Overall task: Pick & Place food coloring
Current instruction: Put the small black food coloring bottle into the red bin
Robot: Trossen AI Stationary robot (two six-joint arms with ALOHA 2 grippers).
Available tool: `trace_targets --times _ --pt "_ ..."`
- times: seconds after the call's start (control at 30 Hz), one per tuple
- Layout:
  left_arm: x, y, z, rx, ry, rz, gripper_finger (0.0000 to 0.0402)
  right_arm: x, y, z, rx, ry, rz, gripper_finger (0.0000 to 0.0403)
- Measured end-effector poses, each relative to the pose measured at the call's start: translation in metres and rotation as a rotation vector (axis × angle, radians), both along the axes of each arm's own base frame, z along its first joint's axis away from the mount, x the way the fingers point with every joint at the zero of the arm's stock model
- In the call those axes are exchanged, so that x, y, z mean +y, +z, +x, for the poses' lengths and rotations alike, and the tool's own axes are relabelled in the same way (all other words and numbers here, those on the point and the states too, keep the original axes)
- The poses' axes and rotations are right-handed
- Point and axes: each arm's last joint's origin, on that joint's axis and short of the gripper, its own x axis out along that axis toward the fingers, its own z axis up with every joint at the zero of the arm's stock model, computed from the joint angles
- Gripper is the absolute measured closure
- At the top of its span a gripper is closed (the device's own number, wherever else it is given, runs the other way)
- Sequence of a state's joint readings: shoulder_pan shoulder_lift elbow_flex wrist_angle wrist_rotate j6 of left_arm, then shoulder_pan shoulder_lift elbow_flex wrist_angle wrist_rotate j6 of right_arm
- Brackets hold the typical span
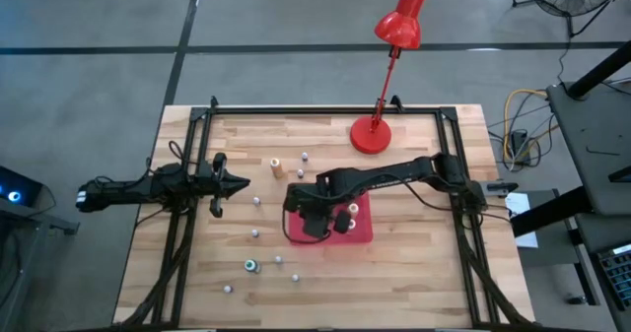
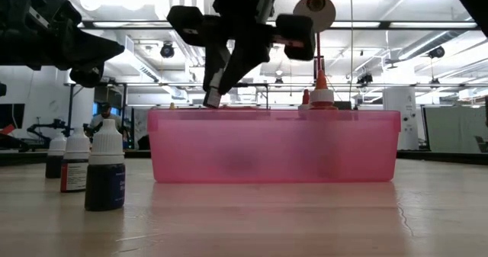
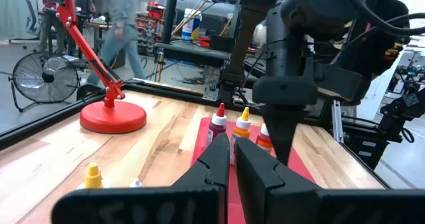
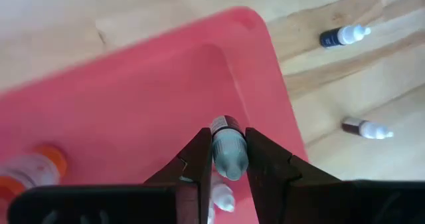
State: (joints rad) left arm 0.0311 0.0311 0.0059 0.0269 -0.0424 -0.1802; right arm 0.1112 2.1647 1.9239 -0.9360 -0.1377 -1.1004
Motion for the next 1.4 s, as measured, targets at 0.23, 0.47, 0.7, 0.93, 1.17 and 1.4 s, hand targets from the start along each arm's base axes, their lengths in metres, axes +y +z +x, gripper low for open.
trace_targets --times 0.23,0.47,0.7,0.93,1.17,1.4 --pt "0.000 0.000 0.000 0.000 0.000 0.000 0.0402 -0.008 -0.008 0.003 0.009 0.035 -0.028 0.0337" --pt "0.000 0.000 0.000 0.000 0.000 0.000 0.0402 -0.012 -0.016 0.016 0.003 0.035 -0.033 0.0337" --pt "0.000 0.000 0.000 0.000 0.000 0.000 0.0402 -0.023 -0.027 0.022 0.017 0.047 -0.047 0.0337" --pt "0.000 0.000 0.000 0.002 0.000 0.000 0.0402 -0.031 -0.045 0.023 0.066 0.047 -0.043 0.0337" --pt "0.000 0.000 0.000 0.003 0.000 0.000 0.0402 -0.037 -0.051 0.025 0.078 0.052 -0.049 0.0337" --pt "0.000 0.000 0.000 0.003 0.000 0.000 0.0402 -0.041 -0.053 0.024 0.087 0.042 -0.051 0.0337"
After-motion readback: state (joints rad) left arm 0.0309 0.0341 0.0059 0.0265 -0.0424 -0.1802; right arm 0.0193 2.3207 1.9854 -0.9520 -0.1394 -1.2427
